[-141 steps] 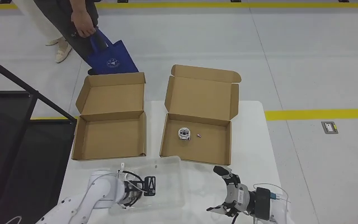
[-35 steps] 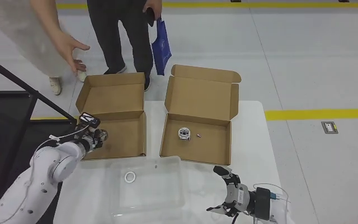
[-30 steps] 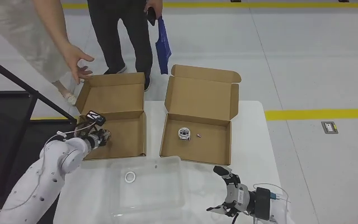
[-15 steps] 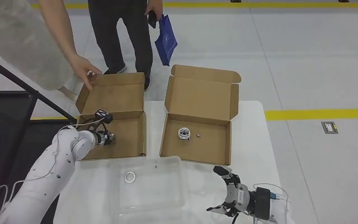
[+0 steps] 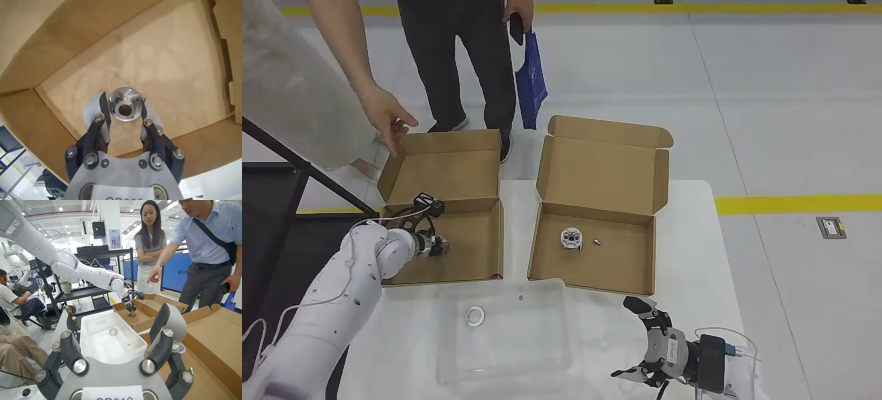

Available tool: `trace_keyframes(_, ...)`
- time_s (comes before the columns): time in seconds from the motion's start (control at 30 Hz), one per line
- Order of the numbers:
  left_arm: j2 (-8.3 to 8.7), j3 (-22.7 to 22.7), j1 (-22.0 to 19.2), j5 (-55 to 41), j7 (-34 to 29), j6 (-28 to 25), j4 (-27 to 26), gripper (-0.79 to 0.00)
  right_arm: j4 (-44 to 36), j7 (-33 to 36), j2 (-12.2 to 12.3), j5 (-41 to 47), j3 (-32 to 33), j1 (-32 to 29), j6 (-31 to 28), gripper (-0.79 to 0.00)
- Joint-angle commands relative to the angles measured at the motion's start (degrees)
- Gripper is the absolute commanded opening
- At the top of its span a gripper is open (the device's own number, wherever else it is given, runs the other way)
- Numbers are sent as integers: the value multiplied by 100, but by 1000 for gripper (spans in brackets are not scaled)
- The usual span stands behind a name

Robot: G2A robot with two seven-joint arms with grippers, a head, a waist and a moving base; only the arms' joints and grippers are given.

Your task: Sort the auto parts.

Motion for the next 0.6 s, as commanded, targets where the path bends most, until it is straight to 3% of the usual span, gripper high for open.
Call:
trace_keyframes(0.0, 13, -51, 14, 29, 28, -52, -44, -296, 0, 0, 0, 0, 0, 0, 0, 0)
trace_keyframes(0.17, 129, -310, 141, 88, 101, -189, -348, -289, 0, 0, 0, 0, 0, 0, 0, 0)
trace_keyframes(0.3, 340, -725, 344, 92, 7, -441, -813, -286, 0, 0, 0, 0, 0, 0, 0, 0)
trace_keyframes(0.57, 897, -1893, 1458, 54, -513, -997, -2608, -262, 0, 0, 0, 0, 0, 0, 0, 0)
